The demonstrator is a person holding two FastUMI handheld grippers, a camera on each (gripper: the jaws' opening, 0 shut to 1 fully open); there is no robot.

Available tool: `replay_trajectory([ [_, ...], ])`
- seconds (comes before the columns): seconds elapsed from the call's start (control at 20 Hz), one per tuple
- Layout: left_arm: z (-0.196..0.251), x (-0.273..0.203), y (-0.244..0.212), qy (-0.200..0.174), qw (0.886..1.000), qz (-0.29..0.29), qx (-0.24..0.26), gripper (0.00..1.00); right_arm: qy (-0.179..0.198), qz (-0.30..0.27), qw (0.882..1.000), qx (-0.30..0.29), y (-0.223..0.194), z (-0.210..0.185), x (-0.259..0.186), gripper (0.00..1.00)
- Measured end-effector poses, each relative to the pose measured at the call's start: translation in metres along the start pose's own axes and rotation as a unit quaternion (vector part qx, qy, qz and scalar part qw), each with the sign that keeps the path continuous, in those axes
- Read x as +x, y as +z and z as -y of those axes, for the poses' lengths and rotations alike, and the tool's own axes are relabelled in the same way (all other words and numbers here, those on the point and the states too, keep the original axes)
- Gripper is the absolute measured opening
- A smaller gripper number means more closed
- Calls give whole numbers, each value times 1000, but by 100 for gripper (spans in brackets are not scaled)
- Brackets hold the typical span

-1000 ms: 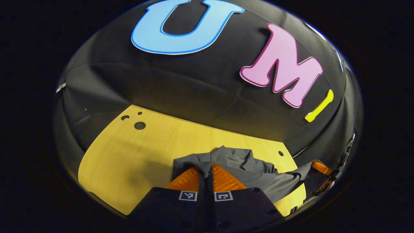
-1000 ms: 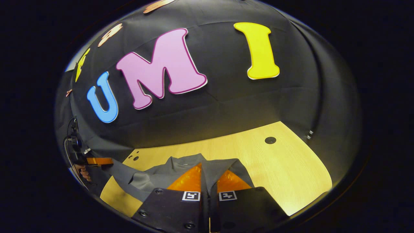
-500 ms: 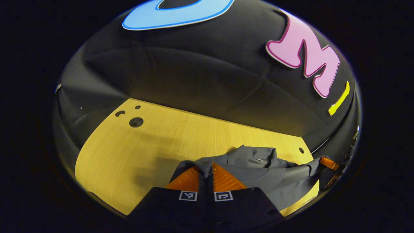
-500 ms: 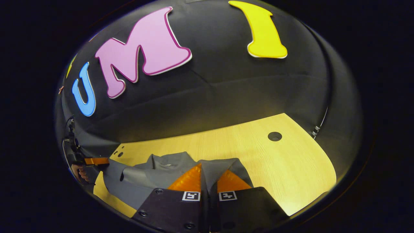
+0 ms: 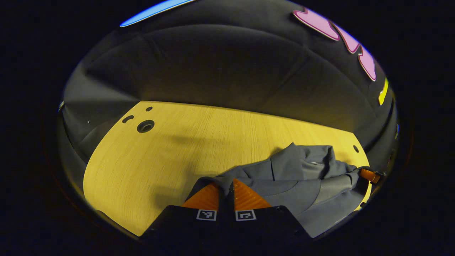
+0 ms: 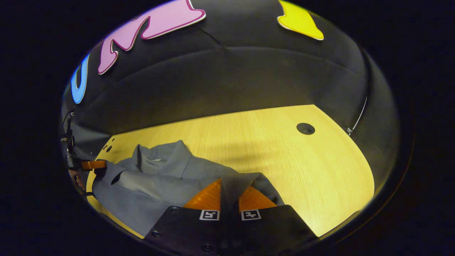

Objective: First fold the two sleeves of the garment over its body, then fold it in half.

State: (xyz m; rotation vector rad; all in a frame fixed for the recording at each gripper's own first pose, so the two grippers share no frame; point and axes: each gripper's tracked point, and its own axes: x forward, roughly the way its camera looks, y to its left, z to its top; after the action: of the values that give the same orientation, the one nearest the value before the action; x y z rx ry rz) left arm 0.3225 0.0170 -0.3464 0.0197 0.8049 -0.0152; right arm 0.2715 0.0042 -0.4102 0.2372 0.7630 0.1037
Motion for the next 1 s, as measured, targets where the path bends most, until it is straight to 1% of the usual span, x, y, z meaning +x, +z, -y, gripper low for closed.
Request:
replay_trajectory([
  [0.1,0,5,-10,5,1000,-9,13,5,0,-18,1000,14,-9,1,6,12],
  [0.15,-1,6,-13,5,1000,-13,13,5,0,-22,1000,22,-11,2,6,17],
  [0.2,-1,6,-14,4,1000,-13,12,5,2,-23,999,26,-9,2,6,18],
  [0.25,2,7,-15,-3,1000,-13,12,6,-2,-21,999,27,-8,4,5,20],
  [0.3,5,5,-14,-9,1000,-12,19,11,-7,-22,999,26,-7,6,5,13],
  [0.35,9,1,-12,-14,999,-8,29,14,-10,-22,999,26,-7,6,1,23],
  [0.4,12,-1,-9,-17,999,-1,42,28,-19,-19,999,22,-4,9,-2,38],
  [0.45,14,-5,-4,-19,998,7,54,42,-26,-13,999,17,-1,12,-6,36],
  [0.5,14,-8,-1,-14,998,13,66,56,-31,-8,999,14,2,13,-11,49],
  [0.55,16,-14,1,-12,997,15,73,70,-33,-4,999,9,5,14,-15,58],
  [0.6,19,-18,2,-14,997,17,76,72,-37,-1,999,5,8,16,-20,59],
  [0.65,22,-24,5,-16,997,21,78,75,-37,1,999,4,11,17,-26,64],
  [0.7,25,-31,8,-18,996,27,79,80,-41,3,999,7,15,18,-32,73],
  [0.8,32,-49,19,-28,996,46,78,82,-46,13,999,13,23,19,-46,76],
  [1.0,40,-93,38,-45,993,83,77,83,-43,42,998,7,41,13,-85,77],
])
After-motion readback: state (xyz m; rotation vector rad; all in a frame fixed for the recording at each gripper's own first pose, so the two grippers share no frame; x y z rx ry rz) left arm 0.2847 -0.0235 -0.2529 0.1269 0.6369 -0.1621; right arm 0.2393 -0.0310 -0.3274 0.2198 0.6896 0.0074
